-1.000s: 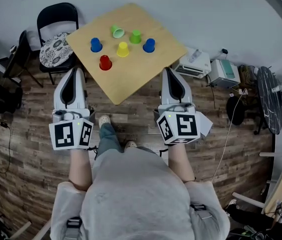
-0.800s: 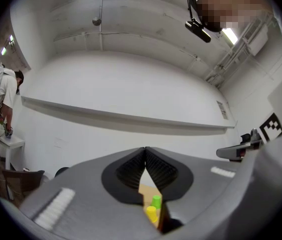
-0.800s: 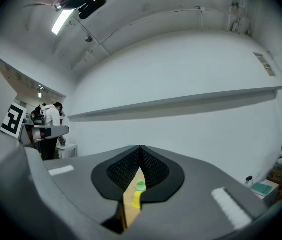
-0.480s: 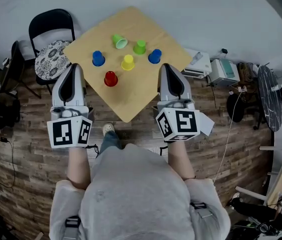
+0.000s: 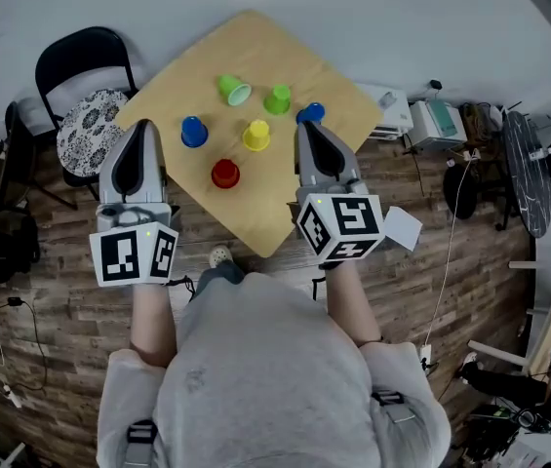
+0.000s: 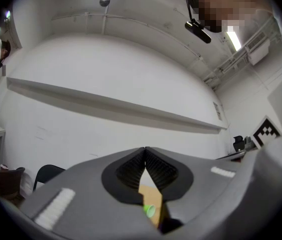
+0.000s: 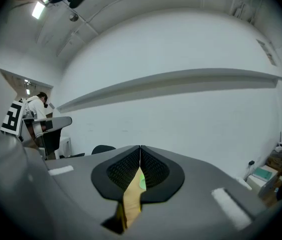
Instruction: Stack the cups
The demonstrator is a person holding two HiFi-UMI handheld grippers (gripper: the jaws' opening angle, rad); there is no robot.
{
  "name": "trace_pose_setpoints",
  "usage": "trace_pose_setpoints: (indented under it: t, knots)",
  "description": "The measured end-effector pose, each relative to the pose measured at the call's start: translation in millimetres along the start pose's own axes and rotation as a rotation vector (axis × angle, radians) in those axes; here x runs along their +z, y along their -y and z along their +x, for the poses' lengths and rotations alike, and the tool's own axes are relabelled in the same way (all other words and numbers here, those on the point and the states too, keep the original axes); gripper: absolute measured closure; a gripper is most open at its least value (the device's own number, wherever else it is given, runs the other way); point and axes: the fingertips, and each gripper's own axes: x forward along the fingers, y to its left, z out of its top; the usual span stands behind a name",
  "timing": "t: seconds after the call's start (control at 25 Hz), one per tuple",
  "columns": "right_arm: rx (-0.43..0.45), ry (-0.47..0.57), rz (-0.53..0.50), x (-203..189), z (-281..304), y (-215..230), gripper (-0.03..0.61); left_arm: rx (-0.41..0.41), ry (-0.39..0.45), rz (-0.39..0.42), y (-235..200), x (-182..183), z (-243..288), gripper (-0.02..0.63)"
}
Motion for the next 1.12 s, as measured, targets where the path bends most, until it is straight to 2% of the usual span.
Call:
trace_pose_setpoints:
  t: [0.32,0.52,0.68,0.88,1.12]
  knots:
    - [0.011,-0.242,0.112,-83,50,-2,0.567,-0.037,-0.068,-0.021,-27,-31,34,0.555]
    - [0.014,-0.383,0.170,-141,72,1,0.452,-0.049,-0.115,-0.026,-43,-52,50,0.555]
    - [-0.008,-0.463,0.186,-179,85,5,0.387,-0.058,-0.158,-0.031,-54,-70,59,0.555]
    - [-0.032,-0.545,0.202,-217,98,16,0.347,-0.063,-0.207,-0.026,-63,-90,66,0.555]
    - [-0.049,-0.619,0.182,-250,121,26,0.330,-0.064,-0.258,-0.012,-72,-109,69,0.555]
